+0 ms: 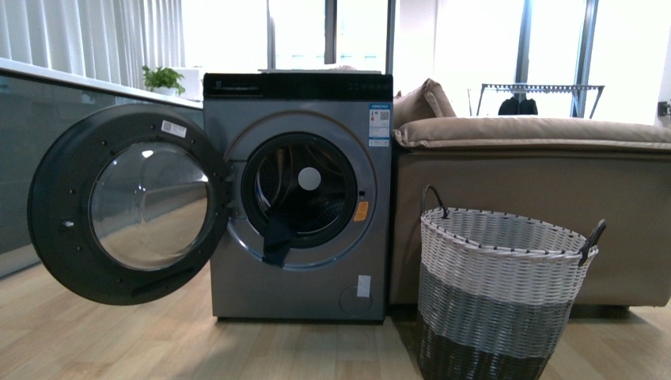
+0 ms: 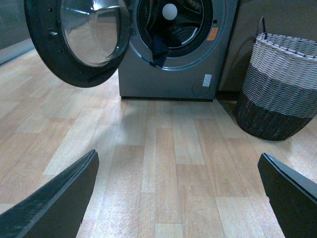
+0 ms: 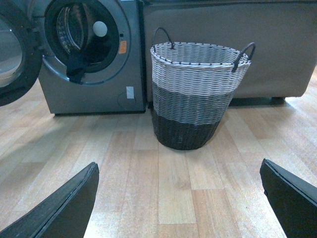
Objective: Collect clothes from washing machine
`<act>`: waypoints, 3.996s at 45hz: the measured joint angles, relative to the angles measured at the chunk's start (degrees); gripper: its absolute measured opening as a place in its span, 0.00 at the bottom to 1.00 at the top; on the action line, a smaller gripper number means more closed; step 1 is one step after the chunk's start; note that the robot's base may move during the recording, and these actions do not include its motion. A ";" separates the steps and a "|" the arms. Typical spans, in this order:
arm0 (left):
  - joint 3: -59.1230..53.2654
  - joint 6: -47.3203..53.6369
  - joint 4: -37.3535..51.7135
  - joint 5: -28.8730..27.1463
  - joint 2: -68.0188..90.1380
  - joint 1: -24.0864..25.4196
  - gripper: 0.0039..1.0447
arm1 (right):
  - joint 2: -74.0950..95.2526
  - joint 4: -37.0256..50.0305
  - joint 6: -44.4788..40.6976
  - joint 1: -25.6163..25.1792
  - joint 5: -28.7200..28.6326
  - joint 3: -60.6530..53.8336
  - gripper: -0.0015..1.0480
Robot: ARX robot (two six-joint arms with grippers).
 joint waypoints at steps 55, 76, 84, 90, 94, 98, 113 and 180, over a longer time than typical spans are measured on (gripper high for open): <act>0.00 0.00 0.00 -0.02 -0.02 0.00 0.94 | 0.00 0.00 0.00 0.00 0.00 0.00 0.93; 0.00 -0.02 0.00 0.00 0.00 0.00 0.94 | 0.00 -0.04 0.00 0.00 0.00 0.00 0.93; 0.00 -0.04 -0.02 0.02 -0.07 0.00 0.94 | 0.00 -0.07 0.02 0.00 0.07 0.00 0.93; 0.00 0.00 -0.02 0.00 0.02 0.00 0.94 | 0.00 -0.07 0.00 0.00 -0.04 0.00 0.93; 0.00 0.00 -0.02 0.00 0.04 0.00 0.94 | 0.00 -0.07 0.00 0.00 0.00 0.00 0.93; 0.00 -0.02 -0.02 0.00 0.04 0.00 0.94 | 0.04 -0.07 -0.02 0.00 -0.02 0.00 0.93; 0.02 0.00 0.00 0.00 0.02 0.00 0.94 | 0.00 -0.04 0.00 0.00 0.15 0.00 0.93; 23.10 -6.64 41.62 4.70 66.73 -0.72 0.94 | 0.00 -0.04 0.00 -0.02 0.00 0.00 0.93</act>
